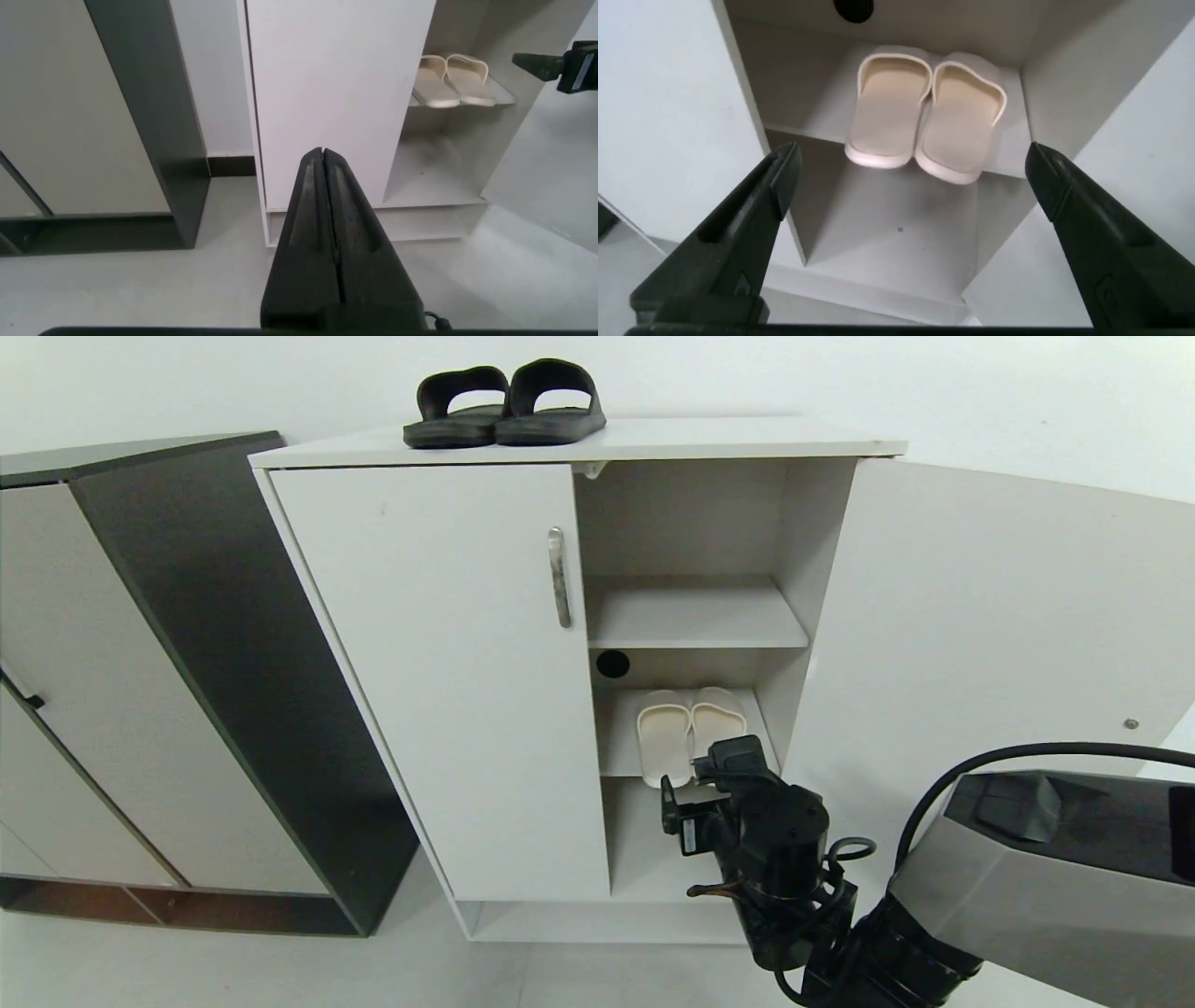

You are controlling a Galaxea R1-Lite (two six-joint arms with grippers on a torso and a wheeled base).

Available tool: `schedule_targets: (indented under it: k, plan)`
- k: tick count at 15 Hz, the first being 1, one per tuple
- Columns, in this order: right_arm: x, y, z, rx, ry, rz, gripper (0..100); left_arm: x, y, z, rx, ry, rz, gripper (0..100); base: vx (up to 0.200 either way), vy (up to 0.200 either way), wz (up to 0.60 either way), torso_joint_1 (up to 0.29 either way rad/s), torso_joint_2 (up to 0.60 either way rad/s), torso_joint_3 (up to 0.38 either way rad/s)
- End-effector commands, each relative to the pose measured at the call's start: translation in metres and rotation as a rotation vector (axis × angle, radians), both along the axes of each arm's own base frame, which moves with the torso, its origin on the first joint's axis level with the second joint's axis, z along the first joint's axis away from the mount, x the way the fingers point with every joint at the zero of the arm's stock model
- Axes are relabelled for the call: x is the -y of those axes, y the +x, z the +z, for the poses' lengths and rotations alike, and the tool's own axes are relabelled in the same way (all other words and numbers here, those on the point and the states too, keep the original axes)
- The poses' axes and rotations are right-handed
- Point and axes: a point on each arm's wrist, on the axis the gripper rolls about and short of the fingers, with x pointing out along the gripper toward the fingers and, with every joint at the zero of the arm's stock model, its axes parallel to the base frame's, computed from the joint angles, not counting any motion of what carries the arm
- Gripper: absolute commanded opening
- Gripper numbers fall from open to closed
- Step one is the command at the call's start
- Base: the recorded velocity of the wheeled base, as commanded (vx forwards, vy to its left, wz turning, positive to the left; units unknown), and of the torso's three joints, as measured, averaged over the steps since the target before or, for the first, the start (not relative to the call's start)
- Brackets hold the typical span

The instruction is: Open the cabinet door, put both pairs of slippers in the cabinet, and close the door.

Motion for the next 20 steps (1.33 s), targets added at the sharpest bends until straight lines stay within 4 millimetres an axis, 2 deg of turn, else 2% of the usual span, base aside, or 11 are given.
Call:
schedule_targets:
  k: [1, 2, 7, 18, 20]
  plan:
    - [0.0024, -0.0023, -0.0013, -0.001, 0.0, 0.01, 100, 0.0, 0.0, 0.0, 0.0, -0.001, 0.0, 0, 0.0, 0.0, 0.0, 0.0, 0.0, 0.0]
    - [0.005, -0.0053, -0.0045, -0.004, -0.013, 0.033, 100, 0.0, 0.0001, 0.0, -0.001, -0.001, 0.0, 0, 0.0, 0.0, 0.0, 0.0, 0.0, 0.0]
    - [0.0088, -0.0098, -0.0077, 0.006, -0.05, 0.075, 100, 0.0, 0.0001, 0.0, -0.001, 0.001, 0.0, 0, 0.0, 0.2, 0.0, 0.006, 0.0, 0.004]
    - [0.0099, -0.0102, -0.0102, -0.001, -0.053, 0.077, 100, 0.0, 0.0001, 0.0, -0.001, -0.001, 0.001, 0, 0.0, 0.2, 0.0, 0.002, 0.0, 0.004]
    - [0.0099, -0.0102, -0.0102, -0.001, -0.055, 0.077, 100, 0.0, 0.0001, 0.0, -0.001, -0.001, 0.001, 0, 0.0, 0.0, 0.0, 0.0, 0.0, 0.0]
